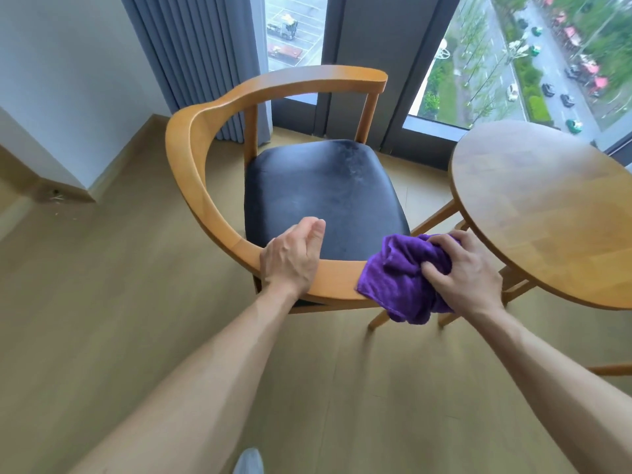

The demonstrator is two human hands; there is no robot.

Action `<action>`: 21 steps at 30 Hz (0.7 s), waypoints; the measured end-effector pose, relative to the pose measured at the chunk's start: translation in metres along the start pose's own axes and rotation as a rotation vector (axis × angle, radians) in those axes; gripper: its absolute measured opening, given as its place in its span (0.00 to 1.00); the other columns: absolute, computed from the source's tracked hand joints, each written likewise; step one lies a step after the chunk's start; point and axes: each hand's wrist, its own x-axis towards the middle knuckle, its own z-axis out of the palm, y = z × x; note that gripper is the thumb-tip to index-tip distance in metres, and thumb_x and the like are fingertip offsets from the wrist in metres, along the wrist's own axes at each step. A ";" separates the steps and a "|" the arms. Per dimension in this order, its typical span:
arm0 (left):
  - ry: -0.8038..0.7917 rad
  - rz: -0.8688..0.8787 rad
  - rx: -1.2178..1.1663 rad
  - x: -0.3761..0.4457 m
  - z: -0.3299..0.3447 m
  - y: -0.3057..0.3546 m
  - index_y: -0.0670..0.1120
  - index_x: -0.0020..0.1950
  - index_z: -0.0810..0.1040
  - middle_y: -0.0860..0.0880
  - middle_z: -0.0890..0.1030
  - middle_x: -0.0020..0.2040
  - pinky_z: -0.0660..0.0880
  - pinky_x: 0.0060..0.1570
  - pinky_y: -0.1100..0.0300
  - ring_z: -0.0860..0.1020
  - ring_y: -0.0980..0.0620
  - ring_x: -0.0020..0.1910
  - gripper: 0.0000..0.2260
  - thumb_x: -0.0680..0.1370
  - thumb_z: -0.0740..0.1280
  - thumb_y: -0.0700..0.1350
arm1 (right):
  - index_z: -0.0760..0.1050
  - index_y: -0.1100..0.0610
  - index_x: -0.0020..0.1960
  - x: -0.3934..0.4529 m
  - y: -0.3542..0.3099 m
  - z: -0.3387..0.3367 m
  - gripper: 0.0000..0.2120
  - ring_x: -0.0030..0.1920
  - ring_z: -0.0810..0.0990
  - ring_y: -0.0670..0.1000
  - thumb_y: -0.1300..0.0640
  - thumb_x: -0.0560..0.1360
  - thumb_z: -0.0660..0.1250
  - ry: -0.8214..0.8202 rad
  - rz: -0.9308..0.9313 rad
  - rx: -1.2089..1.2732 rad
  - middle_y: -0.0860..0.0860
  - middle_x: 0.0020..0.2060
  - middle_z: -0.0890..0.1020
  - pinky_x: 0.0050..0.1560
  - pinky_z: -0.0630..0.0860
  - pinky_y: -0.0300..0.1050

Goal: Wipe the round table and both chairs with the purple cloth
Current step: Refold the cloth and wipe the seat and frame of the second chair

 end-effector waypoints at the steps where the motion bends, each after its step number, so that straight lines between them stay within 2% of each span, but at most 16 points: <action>1: 0.001 0.004 -0.004 0.000 0.000 0.000 0.52 0.61 0.78 0.50 0.84 0.52 0.66 0.44 0.57 0.80 0.45 0.50 0.27 0.82 0.44 0.64 | 0.77 0.41 0.58 -0.004 -0.012 0.003 0.19 0.60 0.73 0.55 0.41 0.69 0.64 0.016 0.023 -0.014 0.47 0.57 0.75 0.58 0.73 0.52; 3: -0.010 -0.008 -0.016 0.002 0.000 0.000 0.52 0.60 0.78 0.49 0.84 0.53 0.65 0.44 0.57 0.79 0.44 0.52 0.26 0.82 0.46 0.63 | 0.79 0.45 0.57 -0.015 -0.044 0.012 0.22 0.57 0.74 0.57 0.39 0.67 0.61 0.041 0.013 -0.025 0.50 0.56 0.77 0.61 0.71 0.53; 5: -0.028 -0.017 -0.050 0.004 -0.001 0.000 0.52 0.60 0.78 0.50 0.84 0.54 0.67 0.46 0.55 0.79 0.43 0.54 0.25 0.81 0.46 0.63 | 0.80 0.46 0.56 -0.034 -0.087 0.026 0.24 0.55 0.75 0.58 0.34 0.67 0.62 0.053 -0.017 0.000 0.51 0.57 0.78 0.62 0.70 0.55; 7: -0.048 -0.008 -0.109 0.004 -0.006 0.000 0.51 0.61 0.78 0.49 0.84 0.54 0.71 0.51 0.53 0.79 0.44 0.55 0.27 0.80 0.46 0.63 | 0.79 0.45 0.58 -0.051 -0.131 0.044 0.26 0.58 0.75 0.57 0.32 0.67 0.63 0.056 -0.051 0.038 0.51 0.60 0.77 0.67 0.67 0.58; 10: -0.072 0.005 -0.216 0.004 -0.015 -0.002 0.50 0.61 0.79 0.50 0.83 0.53 0.73 0.58 0.51 0.79 0.48 0.55 0.30 0.79 0.45 0.65 | 0.78 0.44 0.62 -0.064 -0.163 0.060 0.25 0.63 0.74 0.56 0.34 0.69 0.63 0.054 -0.093 0.071 0.51 0.64 0.77 0.73 0.61 0.61; 12: -0.098 0.026 -0.207 0.004 -0.017 -0.004 0.51 0.62 0.79 0.51 0.83 0.54 0.74 0.59 0.50 0.79 0.49 0.56 0.32 0.78 0.45 0.67 | 0.77 0.44 0.64 -0.061 -0.149 0.057 0.24 0.62 0.75 0.56 0.36 0.71 0.63 0.050 -0.162 0.071 0.51 0.64 0.77 0.73 0.61 0.62; 14: -0.114 0.076 -0.102 0.002 -0.015 -0.005 0.50 0.60 0.79 0.50 0.83 0.53 0.74 0.55 0.50 0.79 0.46 0.54 0.29 0.80 0.46 0.65 | 0.76 0.43 0.65 -0.055 -0.120 0.047 0.24 0.62 0.75 0.55 0.36 0.73 0.62 0.023 -0.252 0.061 0.50 0.64 0.76 0.73 0.62 0.62; 16: -0.146 0.147 0.133 -0.002 -0.008 -0.004 0.51 0.59 0.79 0.49 0.84 0.53 0.74 0.53 0.49 0.80 0.43 0.53 0.26 0.81 0.46 0.61 | 0.75 0.42 0.66 -0.042 -0.081 0.034 0.23 0.63 0.74 0.54 0.36 0.74 0.61 -0.013 -0.266 0.058 0.48 0.63 0.76 0.73 0.62 0.59; 18: -0.216 0.208 0.427 -0.006 0.001 0.001 0.53 0.56 0.79 0.50 0.85 0.50 0.72 0.51 0.49 0.81 0.43 0.51 0.26 0.81 0.43 0.59 | 0.76 0.43 0.65 -0.028 -0.042 0.019 0.22 0.62 0.74 0.54 0.38 0.75 0.61 -0.015 -0.230 0.053 0.49 0.62 0.76 0.72 0.63 0.57; 21: -0.290 0.196 0.584 -0.003 0.006 0.005 0.53 0.52 0.79 0.52 0.85 0.47 0.72 0.49 0.51 0.82 0.45 0.48 0.30 0.80 0.37 0.60 | 0.77 0.44 0.63 -0.006 -0.002 0.004 0.21 0.60 0.74 0.53 0.40 0.74 0.61 -0.064 -0.242 0.019 0.48 0.60 0.76 0.68 0.65 0.52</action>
